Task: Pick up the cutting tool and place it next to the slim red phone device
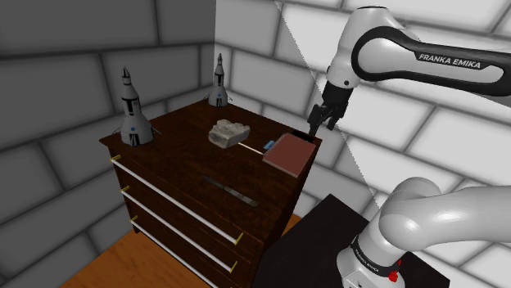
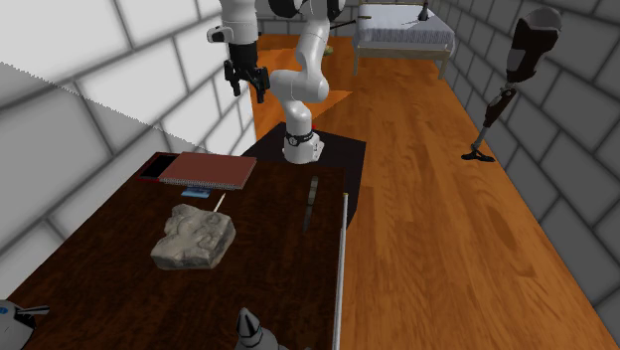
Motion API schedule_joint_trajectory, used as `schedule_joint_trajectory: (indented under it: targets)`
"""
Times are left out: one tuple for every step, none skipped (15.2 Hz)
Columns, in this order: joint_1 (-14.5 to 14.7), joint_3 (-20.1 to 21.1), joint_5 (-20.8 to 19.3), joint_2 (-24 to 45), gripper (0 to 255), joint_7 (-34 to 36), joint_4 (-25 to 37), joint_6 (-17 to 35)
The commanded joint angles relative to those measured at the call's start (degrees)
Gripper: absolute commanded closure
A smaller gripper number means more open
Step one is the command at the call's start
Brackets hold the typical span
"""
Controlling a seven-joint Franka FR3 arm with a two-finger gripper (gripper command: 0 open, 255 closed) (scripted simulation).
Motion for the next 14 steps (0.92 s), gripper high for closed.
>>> schedule_joint_trajectory:
  targets:
    - [0.0, 0.0, 0.0, 0.0, 0, 0.0, 0.0, 0.0]
    - [0.64, 0.68, 0.53, 1.21, 0, 0.19, -0.28, 1.41]
    - [1.28, 1.36, 1.05, 2.47, 0, 0.37, -0.5, 2.83]
    - [1.9, 2.04, 1.55, 3.78, 0, 0.54, -0.67, 4.23]
    - [2.51, 2.73, 2.04, 5.14, 0, 0.7, -0.78, 5.64]
    - [3.13, 3.42, 2.5, 6.54, 0, 0.86, -0.82, 7.03]
    - [3.73, 4.1, 2.93, 7.98, 0, 1.02, -0.82, 8.41]
    - [4.32, 4.79, 3.35, 9.46, 0, 1.17, -0.75, 9.77]
    - [4.9, 5.47, 3.74, 10.99, 0, 1.32, -0.63, 11.13]
    - [5.46, 6.16, 4.1, 12.54, 0, 1.47, -0.45, 12.46]
    - [6.0, 6.86, 4.43, 14.13, 0, 1.62, -0.21, 13.77]
    - [6.53, 7.56, 4.73, 15.75, 0, 1.77, 0.08, 15.06]
    - [7.05, 8.25, 5.0, 17.4, 0, 1.92, 0.43, 16.32]
    - [7.54, 8.95, 5.23, 19.08, 0, 2.08, 0.83, 17.56]
